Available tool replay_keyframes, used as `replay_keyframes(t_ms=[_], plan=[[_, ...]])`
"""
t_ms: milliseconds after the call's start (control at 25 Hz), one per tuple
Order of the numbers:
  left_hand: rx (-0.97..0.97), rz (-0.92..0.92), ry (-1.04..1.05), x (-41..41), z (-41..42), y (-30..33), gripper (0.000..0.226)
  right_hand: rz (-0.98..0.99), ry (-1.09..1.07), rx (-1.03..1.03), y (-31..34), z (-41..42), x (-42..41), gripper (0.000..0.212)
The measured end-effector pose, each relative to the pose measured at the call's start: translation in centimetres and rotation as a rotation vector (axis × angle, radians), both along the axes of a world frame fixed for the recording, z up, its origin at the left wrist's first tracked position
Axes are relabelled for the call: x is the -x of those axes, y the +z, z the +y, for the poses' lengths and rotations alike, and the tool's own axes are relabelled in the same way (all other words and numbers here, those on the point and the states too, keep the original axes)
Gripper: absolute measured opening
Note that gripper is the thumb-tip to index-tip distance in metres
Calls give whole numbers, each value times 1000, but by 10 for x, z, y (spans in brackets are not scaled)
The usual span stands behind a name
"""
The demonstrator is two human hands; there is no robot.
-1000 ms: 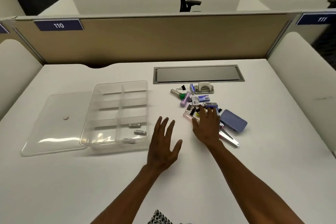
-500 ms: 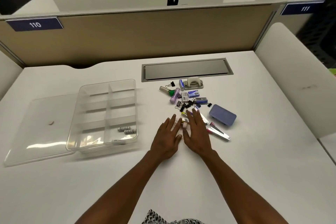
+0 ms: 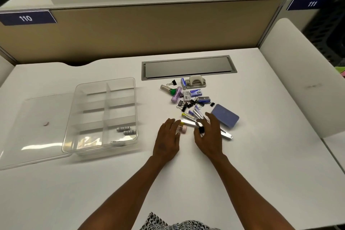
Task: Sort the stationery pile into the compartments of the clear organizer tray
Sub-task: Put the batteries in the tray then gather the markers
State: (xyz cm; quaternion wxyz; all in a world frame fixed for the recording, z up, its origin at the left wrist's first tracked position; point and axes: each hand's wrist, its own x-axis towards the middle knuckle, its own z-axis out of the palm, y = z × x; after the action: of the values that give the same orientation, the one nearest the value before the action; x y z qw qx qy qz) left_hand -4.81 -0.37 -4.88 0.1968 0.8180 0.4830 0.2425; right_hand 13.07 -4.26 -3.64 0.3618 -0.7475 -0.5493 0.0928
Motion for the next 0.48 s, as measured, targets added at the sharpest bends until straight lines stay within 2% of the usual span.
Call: replay_keyframes(t_ms=[120,280,400,480], plan=[[-10,38,5,2,-1,-1,53,-126,71,63,13,27,-2,31],[7,58,29,3,-4,0,58,-312,204,320,26,59,-10,31],[-2,57,41,3,-3,-2,57,-370,222,357,34,70,-12,22],[-2,53,52,3,-3,-4,57,-394,225,389,38,73,-13,24]])
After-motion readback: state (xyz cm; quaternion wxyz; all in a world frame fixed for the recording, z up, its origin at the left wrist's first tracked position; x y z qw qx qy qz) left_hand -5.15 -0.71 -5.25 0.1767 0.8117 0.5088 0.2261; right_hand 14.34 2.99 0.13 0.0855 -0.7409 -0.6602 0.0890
